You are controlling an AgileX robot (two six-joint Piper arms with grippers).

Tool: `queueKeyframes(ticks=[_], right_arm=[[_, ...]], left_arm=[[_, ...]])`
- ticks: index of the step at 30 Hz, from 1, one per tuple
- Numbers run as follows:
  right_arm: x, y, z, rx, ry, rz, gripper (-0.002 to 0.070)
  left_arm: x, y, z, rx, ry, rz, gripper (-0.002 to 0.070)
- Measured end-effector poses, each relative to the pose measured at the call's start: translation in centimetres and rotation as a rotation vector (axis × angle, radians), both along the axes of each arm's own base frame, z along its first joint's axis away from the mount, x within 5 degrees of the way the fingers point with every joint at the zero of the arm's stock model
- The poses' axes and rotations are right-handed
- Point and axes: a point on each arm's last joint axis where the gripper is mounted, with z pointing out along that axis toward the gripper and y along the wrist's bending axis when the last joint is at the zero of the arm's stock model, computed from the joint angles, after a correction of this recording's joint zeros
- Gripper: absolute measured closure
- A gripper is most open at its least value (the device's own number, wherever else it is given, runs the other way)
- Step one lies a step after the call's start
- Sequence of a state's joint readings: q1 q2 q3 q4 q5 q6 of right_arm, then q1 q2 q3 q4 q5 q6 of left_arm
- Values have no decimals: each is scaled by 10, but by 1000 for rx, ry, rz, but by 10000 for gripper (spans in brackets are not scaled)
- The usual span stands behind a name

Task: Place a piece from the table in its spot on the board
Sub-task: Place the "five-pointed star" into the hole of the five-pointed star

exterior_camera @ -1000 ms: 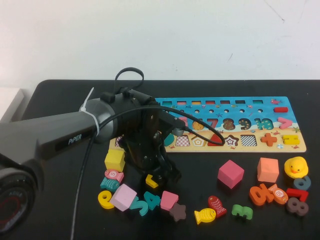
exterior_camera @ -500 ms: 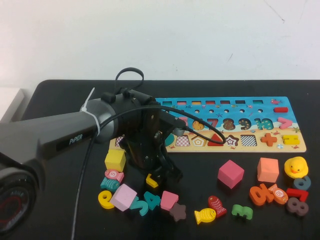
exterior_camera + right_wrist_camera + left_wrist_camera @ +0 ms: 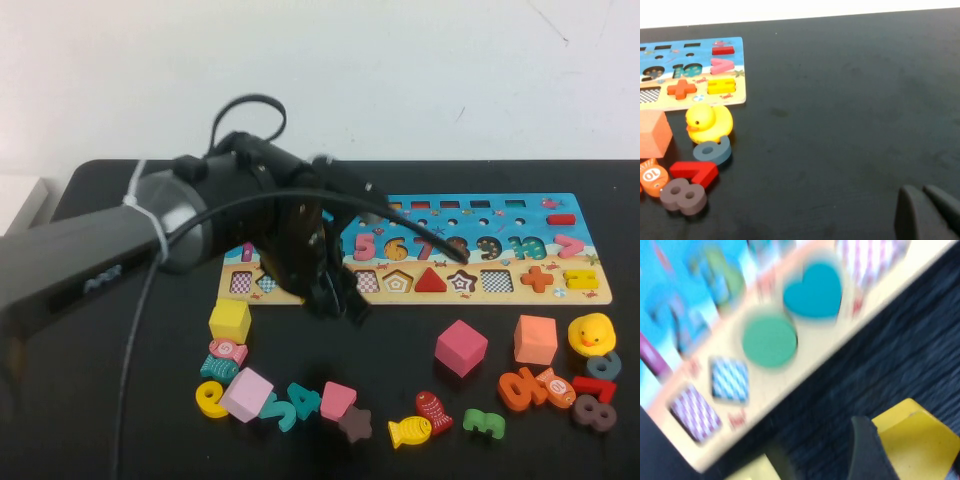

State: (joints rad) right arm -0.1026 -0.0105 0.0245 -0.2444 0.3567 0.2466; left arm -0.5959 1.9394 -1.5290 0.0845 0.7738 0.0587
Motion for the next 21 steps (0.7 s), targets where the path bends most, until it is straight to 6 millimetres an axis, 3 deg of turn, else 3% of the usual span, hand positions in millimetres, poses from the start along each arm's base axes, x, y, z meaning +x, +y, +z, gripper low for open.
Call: queueKeyframes(ticks=[5, 12, 21], right_arm=[[0, 0, 0, 10, -2, -3, 658], [0, 0, 0, 10, -2, -3, 657], [0, 0, 0, 10, -2, -3, 657]], left_arm=[[2, -2, 20, -15, -73, -61, 355], [19, -15, 26, 22, -93, -152, 355], [38, -58, 5, 85, -31, -247, 355]])
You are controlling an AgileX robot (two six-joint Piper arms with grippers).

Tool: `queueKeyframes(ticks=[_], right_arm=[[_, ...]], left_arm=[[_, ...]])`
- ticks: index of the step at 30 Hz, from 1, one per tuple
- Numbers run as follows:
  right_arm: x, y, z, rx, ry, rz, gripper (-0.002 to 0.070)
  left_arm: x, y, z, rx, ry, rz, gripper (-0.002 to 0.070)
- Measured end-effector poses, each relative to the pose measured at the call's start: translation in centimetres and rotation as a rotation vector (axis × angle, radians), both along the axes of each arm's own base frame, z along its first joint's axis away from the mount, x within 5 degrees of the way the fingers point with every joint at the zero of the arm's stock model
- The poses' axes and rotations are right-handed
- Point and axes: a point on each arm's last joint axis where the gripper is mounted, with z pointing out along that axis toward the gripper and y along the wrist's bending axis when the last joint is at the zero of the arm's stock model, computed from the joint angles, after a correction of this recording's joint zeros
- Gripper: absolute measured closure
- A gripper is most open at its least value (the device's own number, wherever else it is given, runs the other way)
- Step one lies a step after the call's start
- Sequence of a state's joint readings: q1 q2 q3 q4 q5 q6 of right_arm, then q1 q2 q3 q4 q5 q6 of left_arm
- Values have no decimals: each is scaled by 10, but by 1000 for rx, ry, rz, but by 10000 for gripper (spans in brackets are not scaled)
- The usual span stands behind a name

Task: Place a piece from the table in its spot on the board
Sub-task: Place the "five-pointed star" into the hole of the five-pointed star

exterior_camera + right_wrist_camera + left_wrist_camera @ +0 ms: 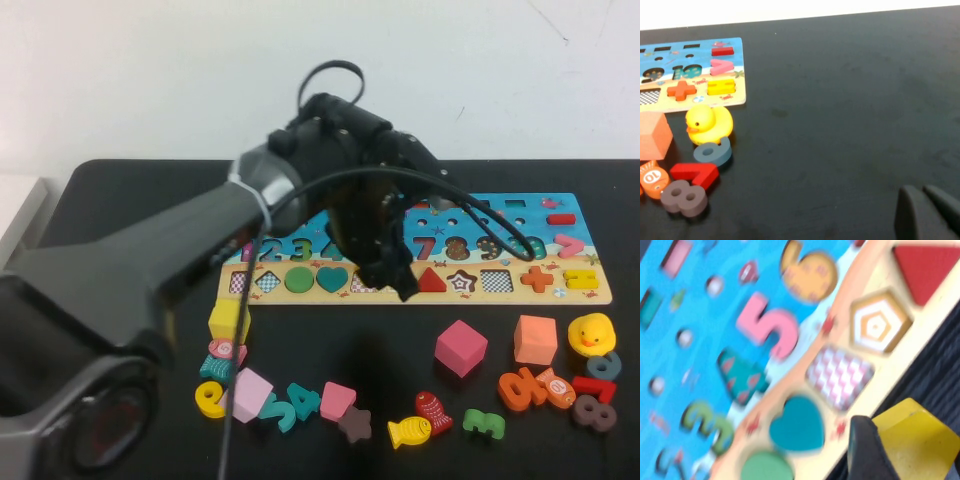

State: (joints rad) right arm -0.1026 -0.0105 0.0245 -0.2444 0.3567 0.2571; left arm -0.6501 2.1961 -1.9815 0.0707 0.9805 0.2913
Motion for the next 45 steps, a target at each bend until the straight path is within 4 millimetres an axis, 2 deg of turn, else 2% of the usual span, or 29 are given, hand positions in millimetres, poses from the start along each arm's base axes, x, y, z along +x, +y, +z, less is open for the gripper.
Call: queueKeyframes(ticks=[6, 14, 25, 32, 45], right_arm=[[0, 0, 0, 0, 0, 0, 657], [0, 0, 0, 0, 0, 0, 658], [0, 0, 0, 0, 0, 0, 657], [0, 0, 0, 0, 0, 0, 658], [0, 0, 0, 0, 0, 0, 658]], left_arm=[[11, -17, -11, -30, -4, -10, 355], [18, -27, -34, -34, -4, -19, 355], [23, -32, -34, -85, -61, -13, 356], [25, -33, -52, -67, -27, 1, 356], [27, -33, -51, -66, -49, 9, 356]])
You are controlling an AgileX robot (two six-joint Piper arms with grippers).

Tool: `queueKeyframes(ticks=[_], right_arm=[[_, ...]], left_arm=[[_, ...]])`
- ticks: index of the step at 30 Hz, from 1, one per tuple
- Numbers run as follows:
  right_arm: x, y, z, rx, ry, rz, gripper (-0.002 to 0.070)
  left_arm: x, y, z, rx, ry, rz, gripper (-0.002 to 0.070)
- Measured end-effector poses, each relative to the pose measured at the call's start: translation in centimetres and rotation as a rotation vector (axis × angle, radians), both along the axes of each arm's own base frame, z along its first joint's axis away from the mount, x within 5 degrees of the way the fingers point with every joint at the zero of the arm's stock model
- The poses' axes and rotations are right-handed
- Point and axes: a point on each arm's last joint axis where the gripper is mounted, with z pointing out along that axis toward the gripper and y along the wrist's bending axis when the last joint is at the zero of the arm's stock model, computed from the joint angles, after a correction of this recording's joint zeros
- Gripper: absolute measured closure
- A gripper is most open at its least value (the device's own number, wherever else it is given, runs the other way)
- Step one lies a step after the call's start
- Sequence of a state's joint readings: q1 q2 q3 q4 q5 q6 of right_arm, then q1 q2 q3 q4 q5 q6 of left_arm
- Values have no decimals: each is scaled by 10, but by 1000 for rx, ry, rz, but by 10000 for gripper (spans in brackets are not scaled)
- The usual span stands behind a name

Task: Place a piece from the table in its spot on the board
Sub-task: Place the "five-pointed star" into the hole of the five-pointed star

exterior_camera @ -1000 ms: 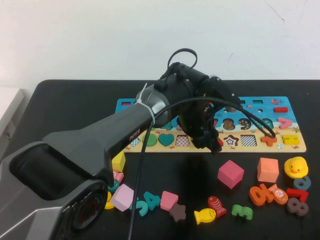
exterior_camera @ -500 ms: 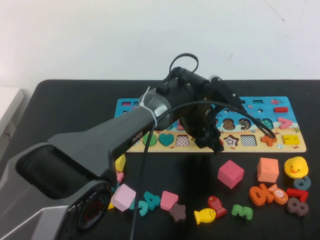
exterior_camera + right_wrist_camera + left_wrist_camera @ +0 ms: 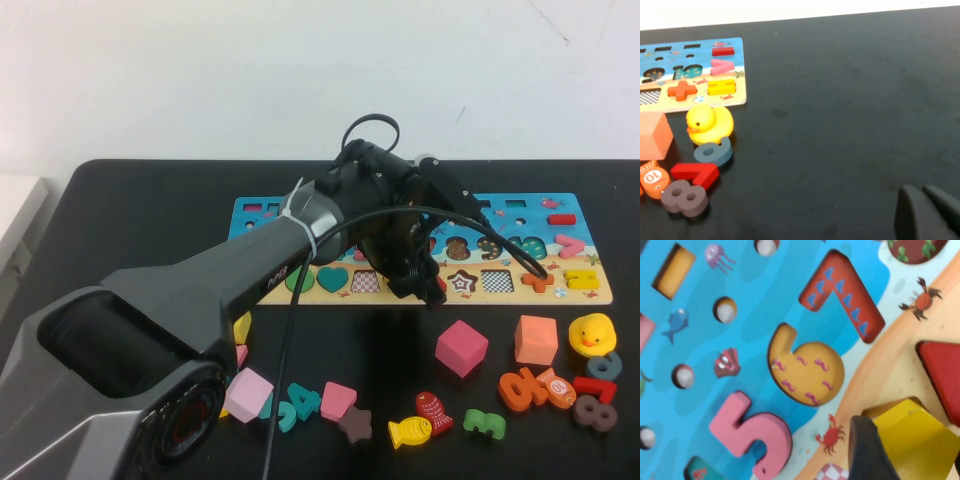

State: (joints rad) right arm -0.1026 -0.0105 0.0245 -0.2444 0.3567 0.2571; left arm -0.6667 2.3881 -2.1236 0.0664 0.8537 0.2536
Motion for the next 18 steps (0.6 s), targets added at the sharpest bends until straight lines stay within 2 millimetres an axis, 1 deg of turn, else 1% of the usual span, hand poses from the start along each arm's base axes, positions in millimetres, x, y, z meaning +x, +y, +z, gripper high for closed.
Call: queueKeyframes(ticks=[5, 9, 11, 15, 18], right_arm=[[0, 0, 0, 0, 0, 0, 658], [0, 0, 0, 0, 0, 0, 657], [0, 0, 0, 0, 0, 0, 657], [0, 0, 0, 0, 0, 0, 657], [0, 0, 0, 0, 0, 0, 657]], left_arm=[[2, -1, 1, -6, -21, -1, 356], [2, -1, 0, -4, -25, -1, 337], [2, 0, 0, -4, -26, 4, 307], [2, 0, 0, -9, -22, 14, 225], [2, 0, -1, -8, -12, 24, 195]])
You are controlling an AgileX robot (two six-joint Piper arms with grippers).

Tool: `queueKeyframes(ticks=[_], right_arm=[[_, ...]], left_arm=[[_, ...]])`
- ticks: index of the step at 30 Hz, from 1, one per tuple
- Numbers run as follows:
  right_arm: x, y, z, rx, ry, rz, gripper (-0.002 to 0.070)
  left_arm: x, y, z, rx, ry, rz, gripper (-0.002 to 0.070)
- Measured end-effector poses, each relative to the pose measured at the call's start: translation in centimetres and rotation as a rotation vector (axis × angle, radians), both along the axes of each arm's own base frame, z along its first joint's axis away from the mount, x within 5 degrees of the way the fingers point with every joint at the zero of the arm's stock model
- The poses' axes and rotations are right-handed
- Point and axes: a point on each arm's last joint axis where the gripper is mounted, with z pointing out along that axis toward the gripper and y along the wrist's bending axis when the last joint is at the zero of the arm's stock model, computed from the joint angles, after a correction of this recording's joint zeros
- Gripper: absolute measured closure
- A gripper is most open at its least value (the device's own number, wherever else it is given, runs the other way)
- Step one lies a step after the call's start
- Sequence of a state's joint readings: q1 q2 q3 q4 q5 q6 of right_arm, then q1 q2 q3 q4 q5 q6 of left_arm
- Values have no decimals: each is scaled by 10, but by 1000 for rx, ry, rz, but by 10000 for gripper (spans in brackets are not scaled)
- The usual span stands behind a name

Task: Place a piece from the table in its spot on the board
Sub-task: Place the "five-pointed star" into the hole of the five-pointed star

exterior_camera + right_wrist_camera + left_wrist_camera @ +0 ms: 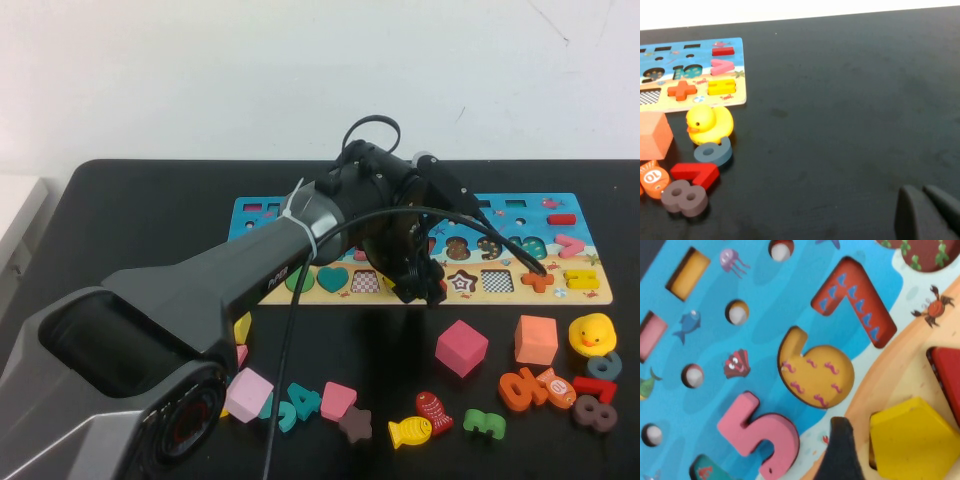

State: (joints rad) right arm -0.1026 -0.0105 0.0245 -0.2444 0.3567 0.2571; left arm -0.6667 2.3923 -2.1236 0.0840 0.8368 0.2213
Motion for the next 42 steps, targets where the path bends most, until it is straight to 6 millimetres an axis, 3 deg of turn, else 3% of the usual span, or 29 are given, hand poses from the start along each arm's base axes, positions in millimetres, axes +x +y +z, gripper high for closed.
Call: queueKeyframes(ticks=[7, 11, 13, 18, 21, 33, 42], right_arm=[[0, 0, 0, 0, 0, 0, 658], [0, 0, 0, -2, 0, 1, 657], [0, 0, 0, -2, 0, 1, 657], [0, 0, 0, -2, 0, 1, 658], [0, 0, 0, -2, 0, 1, 658], [0, 0, 0, -2, 0, 1, 657], [0, 0, 0, -2, 0, 1, 658]], left_arm=[[-3, 2, 0, 22, 31, 7, 186], [-6, 3, 20, 1, 3, 6, 222], [-7, 3, 32, -19, -22, 4, 285], [-6, -3, 42, -90, -85, 12, 573], [-2, -8, 40, -149, -117, 42, 648], [7, -14, -10, -152, -56, 102, 675], [6, -11, -13, -116, -37, 106, 675]])
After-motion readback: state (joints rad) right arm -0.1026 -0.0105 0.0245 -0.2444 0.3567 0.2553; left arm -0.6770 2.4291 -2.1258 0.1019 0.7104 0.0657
